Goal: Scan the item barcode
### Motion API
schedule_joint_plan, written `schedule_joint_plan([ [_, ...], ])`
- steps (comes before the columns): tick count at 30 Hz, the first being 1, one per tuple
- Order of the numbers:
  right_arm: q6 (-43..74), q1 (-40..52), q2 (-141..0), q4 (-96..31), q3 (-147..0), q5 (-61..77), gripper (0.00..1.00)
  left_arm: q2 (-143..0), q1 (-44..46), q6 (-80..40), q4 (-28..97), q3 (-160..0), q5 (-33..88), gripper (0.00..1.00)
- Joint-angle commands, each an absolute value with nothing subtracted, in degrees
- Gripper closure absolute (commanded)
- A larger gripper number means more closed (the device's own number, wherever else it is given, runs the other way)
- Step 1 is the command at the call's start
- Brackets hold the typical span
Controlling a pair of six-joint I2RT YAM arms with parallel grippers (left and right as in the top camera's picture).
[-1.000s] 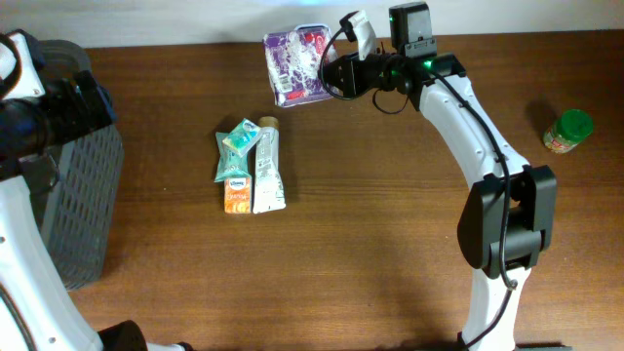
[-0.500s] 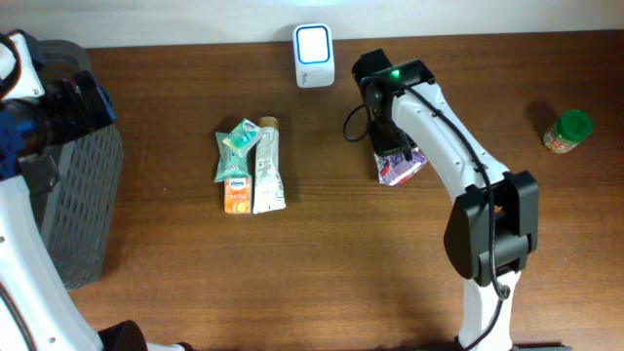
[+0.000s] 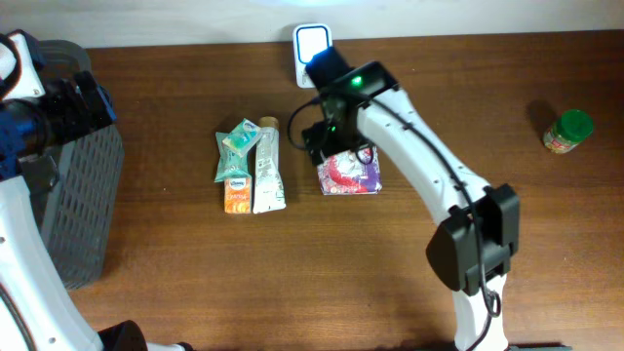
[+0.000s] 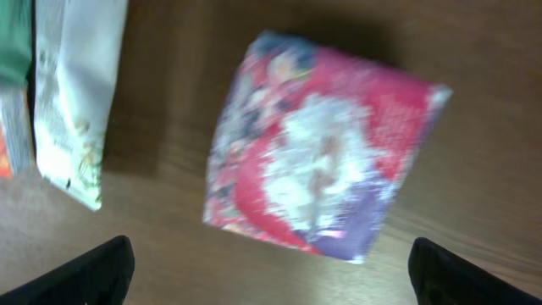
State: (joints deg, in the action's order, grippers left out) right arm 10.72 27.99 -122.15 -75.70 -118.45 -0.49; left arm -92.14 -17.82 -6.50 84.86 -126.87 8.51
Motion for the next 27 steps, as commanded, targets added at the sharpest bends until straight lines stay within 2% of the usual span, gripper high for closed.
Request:
schedule_joint_plan([
  [1, 10.8, 21.6, -122.2, -77.3, -121.7, 0.1, 0.01, -91.4, -18.1, -6.8, 84.9, -127.4, 8.5, 0.01],
  [4, 4.7, 14.1, -122.2, -77.6, -121.4, 3.3, 0.01, -91.4, -18.1, -6.8, 84.9, -127.4, 8.5, 0.01],
  [7, -4.1, 5.2, -122.3, -76.0, -115.9, 22.2, 0.01, -91.4, -18.1, -6.8, 84.9, -127.4, 8.5, 0.01],
  [12, -4.0, 4.1, -122.3, -66.4, -104.1, 26.4, 0.01, -91.4, -18.1, -6.8, 84.9, -127.4, 8.5, 0.01],
  [14, -0.3, 4.5, -122.3, -62.3, -99.9, 26.4, 0.01, -91.4, -18.1, -6.8, 84.9, -127.4, 8.5, 0.01],
  [17, 0.4, 4.5, -122.3, -57.9, -95.6, 31.1, 0.17, -91.4, -18.1, -6.8, 84.9, -127.4, 8.5, 0.01],
  [19, 0.5, 4.5, -122.3, -53.7, -92.2, 37.8, 0.21, -91.4, -18.1, -6.8, 84.9, -127.4, 8.5, 0.01],
  [22, 5.0, 4.7, -122.3, -46.9, -86.1, 38.0, 0.32, -91.4, -18.1, -6.8, 84.9, -127.4, 8.5, 0.01],
  [24, 6.5, 5.9, -122.3, -42.4, -82.3, 39.0, 0.43, -91.4, -18.1, -6.8, 84.9, -127.4, 8.5, 0.01],
  [27, 9.4, 8.8, -122.3, -39.2, -81.6, 39.0, 0.82, -91.4, -18.1, -6.8, 84.9, -127.4, 8.5, 0.01],
])
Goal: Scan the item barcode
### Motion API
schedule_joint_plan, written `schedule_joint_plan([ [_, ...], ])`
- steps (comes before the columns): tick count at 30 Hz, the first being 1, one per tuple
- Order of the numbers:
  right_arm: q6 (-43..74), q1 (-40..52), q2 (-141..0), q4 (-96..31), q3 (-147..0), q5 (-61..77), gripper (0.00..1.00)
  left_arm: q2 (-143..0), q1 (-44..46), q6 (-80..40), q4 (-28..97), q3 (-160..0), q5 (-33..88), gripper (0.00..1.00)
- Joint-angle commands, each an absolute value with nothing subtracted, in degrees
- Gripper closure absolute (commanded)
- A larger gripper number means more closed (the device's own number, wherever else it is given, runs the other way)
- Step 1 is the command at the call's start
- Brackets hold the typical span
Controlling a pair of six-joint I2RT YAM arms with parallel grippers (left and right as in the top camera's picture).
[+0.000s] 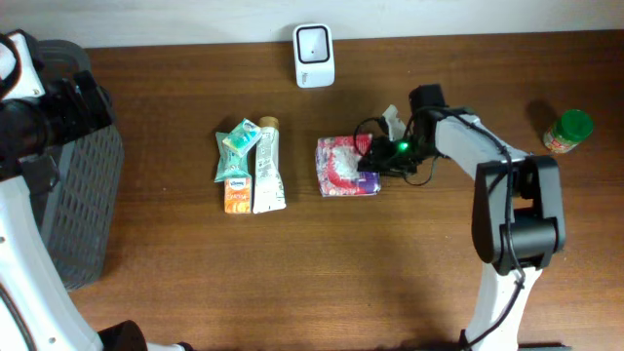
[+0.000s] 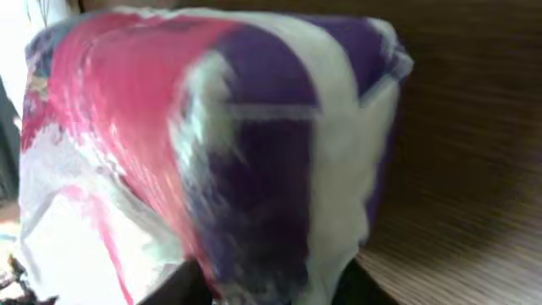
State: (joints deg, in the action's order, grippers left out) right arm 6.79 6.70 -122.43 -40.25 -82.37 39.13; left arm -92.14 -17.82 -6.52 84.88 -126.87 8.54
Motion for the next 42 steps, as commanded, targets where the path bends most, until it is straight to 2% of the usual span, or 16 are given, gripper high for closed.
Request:
schedule_joint_plan([
  [1, 13.3, 9.1, -122.3, -38.5, -83.1, 39.1, 0.96, -91.4, -18.1, -6.8, 84.9, -127.4, 8.5, 0.01],
  [5, 15.0, 8.5, -121.5, -39.2, -95.5, 46.2, 0.96, -91.4, -18.1, -6.8, 84.9, -127.4, 8.5, 0.01],
  [6, 19.5, 8.5, -121.5, -37.4, -102.2, 46.3, 0.96, -91.4, -18.1, -6.8, 84.9, -127.4, 8.5, 0.01],
  [8, 27.1, 8.6, -121.5, -25.8, -105.0, 45.9, 0.96, -91.4, -18.1, -6.8, 84.9, -127.4, 8.5, 0.01],
  [9, 34.3, 8.7, -121.7, -17.8, -105.0, 41.6, 0.96, -91.4, -18.1, -6.8, 84.9, -127.4, 8.5, 0.01],
  [10, 42.5, 9.3, -122.1, -10.1, -105.0, 31.2, 0.96, -91.4, -18.1, -6.8, 84.9, -127.4, 8.5, 0.01],
  [11, 44.7, 10.4, -122.9, -5.5, -105.0, 25.5, 0.96, -91.4, -18.1, -6.8, 84.9, -127.4, 8.5, 0.01],
  [15, 51.9, 14.4, -129.9, 11.4, -105.0, 19.2, 0.96, -91.4, -18.1, -6.8, 84.9, -127.4, 8.5, 0.01],
  [18, 55.4, 15.4, -135.3, 17.4, -105.1, 14.8, 0.96, -91.4, -18.1, -6.8, 84.9, -127.4, 8.5, 0.01],
  [28, 52.5, 15.4, -136.5, 16.1, -105.1, 13.2, 0.96, -91.4, -18.1, -6.8, 84.9, -127.4, 8.5, 0.01],
  [30, 47.8, 15.1, -136.4, 16.3, -105.2, 13.8, 0.96, -91.4, -18.1, -6.8, 84.9, -127.4, 8.5, 0.01],
  [31, 44.1, 14.4, -135.7, 16.3, -105.9, 16.8, 0.96, -91.4, -18.1, -6.8, 84.9, -127.4, 8.5, 0.01],
  [34, 43.3, 7.9, -128.2, 13.8, -106.5, 22.3, 0.96, -91.4, -18.1, -6.8, 84.9, -127.4, 8.5, 0.01],
  [37, 40.7, -1.7, -120.7, -1.1, -106.5, 21.6, 0.96, -91.4, -18.1, -6.8, 84.9, -127.4, 8.5, 0.01],
  [38, 40.7, -6.6, -119.0, -11.0, -106.5, 18.3, 0.96, -91.4, -18.1, -6.8, 84.9, -127.4, 8.5, 0.01],
  [42, 40.1, -18.3, -120.1, -34.5, -106.1, 7.8, 0.96, -91.4, -18.1, -6.8, 84.9, -127.4, 8.5, 0.01],
])
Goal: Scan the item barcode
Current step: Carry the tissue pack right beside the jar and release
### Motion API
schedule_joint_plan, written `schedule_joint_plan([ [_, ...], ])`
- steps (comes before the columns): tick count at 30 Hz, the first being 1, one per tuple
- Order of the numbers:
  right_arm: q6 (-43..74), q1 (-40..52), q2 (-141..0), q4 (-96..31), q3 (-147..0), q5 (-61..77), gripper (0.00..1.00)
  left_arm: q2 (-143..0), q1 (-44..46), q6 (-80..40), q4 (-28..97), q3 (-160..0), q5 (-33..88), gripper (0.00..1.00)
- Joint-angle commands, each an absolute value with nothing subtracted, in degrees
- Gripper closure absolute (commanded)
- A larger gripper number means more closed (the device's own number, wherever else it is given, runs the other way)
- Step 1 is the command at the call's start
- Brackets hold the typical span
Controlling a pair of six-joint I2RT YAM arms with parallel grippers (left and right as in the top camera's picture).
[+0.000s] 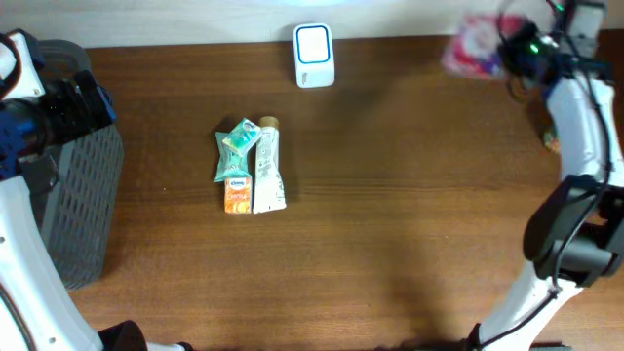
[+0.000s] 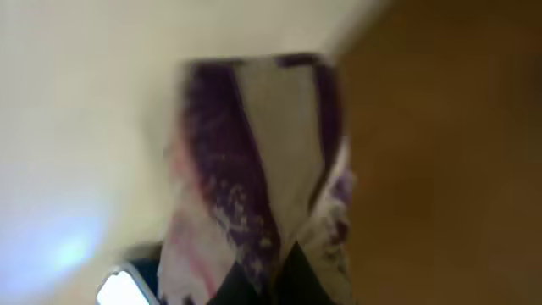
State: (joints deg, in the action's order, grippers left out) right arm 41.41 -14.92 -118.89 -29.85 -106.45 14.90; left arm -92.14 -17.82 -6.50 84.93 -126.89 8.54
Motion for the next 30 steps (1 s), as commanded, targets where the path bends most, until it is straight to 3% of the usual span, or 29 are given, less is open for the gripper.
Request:
schedule_joint_plan([
  [1, 35.7, -21.0, -121.7, -38.5, -106.0, 4.3, 0.96, -91.4, -18.1, -6.8, 84.9, -127.4, 8.5, 0.01],
  [2, 33.2, -22.1, -122.6, -39.8, -106.0, 1.7, 0.96, -91.4, -18.1, -6.8, 84.9, -127.4, 8.5, 0.01],
  [3, 32.8, -23.3, -123.0, -41.1, -106.0, -2.4, 0.86, -91.4, -18.1, -6.8, 84.9, -127.4, 8.5, 0.01],
  [5, 30.2, -24.4, -122.9, -41.2, -106.1, -3.5, 0.82, -91.4, -18.1, -6.8, 84.9, -127.4, 8.5, 0.01],
  [6, 30.2, -24.9, -122.3, -41.5, -106.2, -2.4, 0.69, -91.4, -18.1, -6.8, 84.9, -127.4, 8.5, 0.01],
  [7, 28.8, -24.9, -121.4, -41.6, -106.6, 0.9, 0.5, -91.4, -18.1, -6.8, 84.9, -127.4, 8.5, 0.01],
  [8, 26.9, -24.5, -120.5, -41.6, -107.9, 6.1, 0.42, -91.4, -18.1, -6.8, 84.9, -127.4, 8.5, 0.01],
  [11, 20.9, -21.5, -117.6, -41.6, -111.1, 33.5, 0.33, -91.4, -18.1, -6.8, 84.9, -127.4, 8.5, 0.01],
  [14, 10.9, -12.1, -117.5, -49.4, -111.0, 45.4, 0.02, -91.4, -18.1, -6.8, 84.9, -127.4, 8.5, 0.01],
  [19, 6.2, 8.1, -119.0, -58.2, -110.4, 26.0, 0.01, -91.4, -18.1, -6.8, 84.9, -127.4, 8.5, 0.01],
  [22, 6.2, 17.8, -119.4, -56.2, -110.4, 23.3, 0.01, -91.4, -18.1, -6.8, 84.9, -127.4, 8.5, 0.01],
  [30, 6.5, 27.4, -119.8, -54.5, -110.2, 21.6, 0.01, -91.4, -18.1, -6.8, 84.9, -127.4, 8.5, 0.01],
])
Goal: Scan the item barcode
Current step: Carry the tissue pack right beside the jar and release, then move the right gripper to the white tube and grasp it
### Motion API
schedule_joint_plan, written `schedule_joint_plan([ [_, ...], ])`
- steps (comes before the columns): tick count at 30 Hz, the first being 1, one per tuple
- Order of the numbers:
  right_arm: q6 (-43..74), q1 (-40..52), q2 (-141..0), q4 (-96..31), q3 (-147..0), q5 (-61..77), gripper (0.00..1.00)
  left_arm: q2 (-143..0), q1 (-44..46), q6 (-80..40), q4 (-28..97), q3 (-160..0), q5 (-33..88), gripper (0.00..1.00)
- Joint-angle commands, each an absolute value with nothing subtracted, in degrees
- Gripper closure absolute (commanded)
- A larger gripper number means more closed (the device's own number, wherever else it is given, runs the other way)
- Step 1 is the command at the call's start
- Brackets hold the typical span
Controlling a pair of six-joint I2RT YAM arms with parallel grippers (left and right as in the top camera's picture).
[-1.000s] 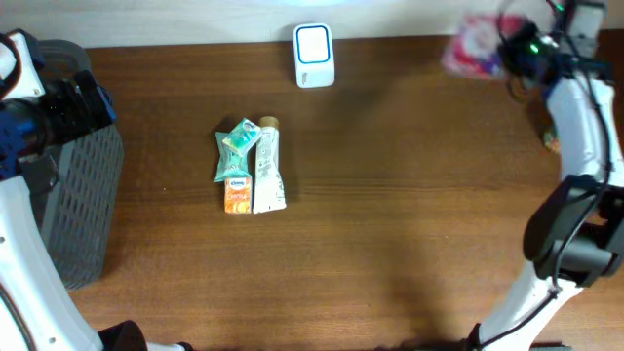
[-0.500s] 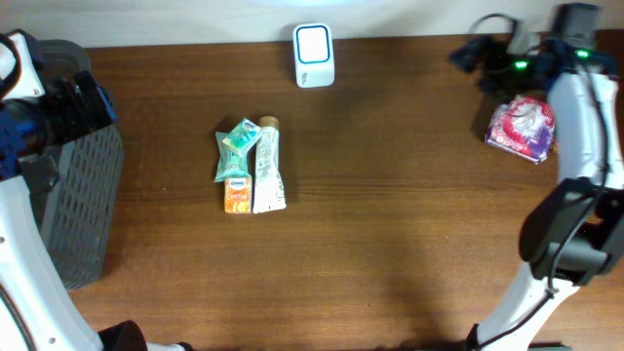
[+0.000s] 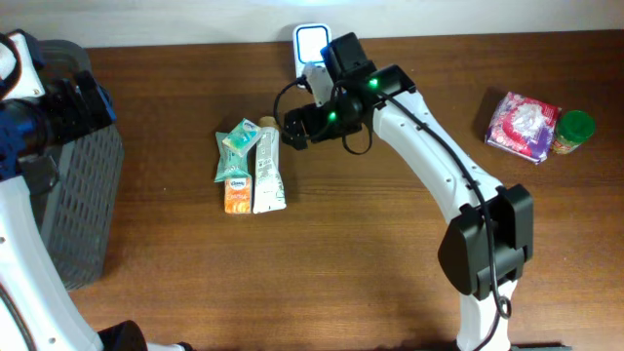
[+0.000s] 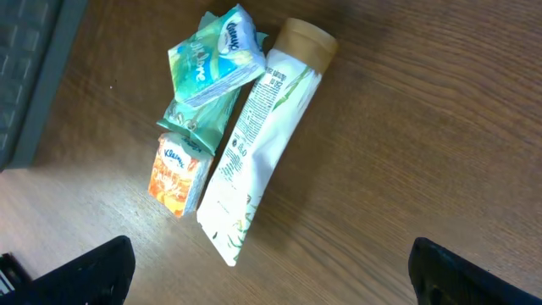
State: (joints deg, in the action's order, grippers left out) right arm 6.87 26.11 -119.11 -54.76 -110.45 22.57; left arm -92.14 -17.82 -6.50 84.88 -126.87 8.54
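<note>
The white scanner (image 3: 313,44) with a lit blue face stands at the table's back edge. A pink and purple packet (image 3: 524,125) lies at the far right, touching a green-lidded jar (image 3: 567,132). Left of centre lies a cluster: a white tube (image 4: 262,140) with a tan cap, a green tissue pack (image 4: 216,61) and a small orange pack (image 4: 176,172). My right gripper (image 4: 273,284) hangs open just right of the tube's tail with nothing between its fingers (image 4: 93,273). In the overhead view the right gripper (image 3: 297,125) sits below the scanner. My left gripper (image 3: 83,102) is a dark shape over the basket.
A grey slatted basket (image 3: 78,210) stands at the left edge of the table, and its corner (image 4: 25,76) shows in the right wrist view. The right arm (image 3: 429,166) spans the table from the front right toward the scanner.
The pink and purple packet was up in my right gripper at the back right. Now it lies beside the jar, and the gripper is open over the cluster on the left.
My right gripper was open above the packet at mid-table. Then it was at the packet's right side, close against it. Then it held the packet raised at the back right. Now the packet rests by the jar and the gripper is open beside the tube.
</note>
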Motion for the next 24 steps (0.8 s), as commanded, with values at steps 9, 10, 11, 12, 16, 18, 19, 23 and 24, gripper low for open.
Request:
schedule_joint_plan([
  [9, 19.6, 30.4, -133.2, -43.2, -110.2, 23.3, 0.01, -91.4, -18.1, -6.8, 84.9, -127.4, 8.5, 0.01],
  [10, 19.4, 31.2, -135.6, -43.0, -110.2, 23.3, 0.0, -91.4, -18.1, -6.8, 84.9, -127.4, 8.5, 0.01],
  [11, 19.4, 31.5, -137.1, -42.6, -110.2, 23.3, 0.04, -91.4, -18.1, -6.8, 84.9, -127.4, 8.5, 0.01],
  [12, 19.4, 31.6, -138.2, -42.5, -110.2, 23.7, 0.14, -91.4, -18.1, -6.8, 84.9, -127.4, 8.5, 0.01],
  [16, 19.4, 31.9, -139.5, -42.5, -110.1, 27.4, 0.51, -91.4, -18.1, -6.8, 84.9, -127.4, 8.5, 0.01],
  [18, 19.4, 31.9, -139.5, -42.6, -110.1, 28.3, 0.66, -91.4, -18.1, -6.8, 84.9, -127.4, 8.5, 0.01],
  [19, 19.4, 31.9, -139.5, -42.6, -110.1, 31.0, 0.65, -91.4, -18.1, -6.8, 84.9, -127.4, 8.5, 0.01],
  [23, 19.6, 32.2, -139.7, -42.2, -110.1, 31.4, 0.46, -91.4, -18.1, -6.8, 84.9, -127.4, 8.5, 0.01],
  [24, 19.6, 32.5, -140.0, -42.0, -110.1, 30.5, 0.46, -91.4, -18.1, -6.8, 84.9, -127.4, 8.5, 0.01],
])
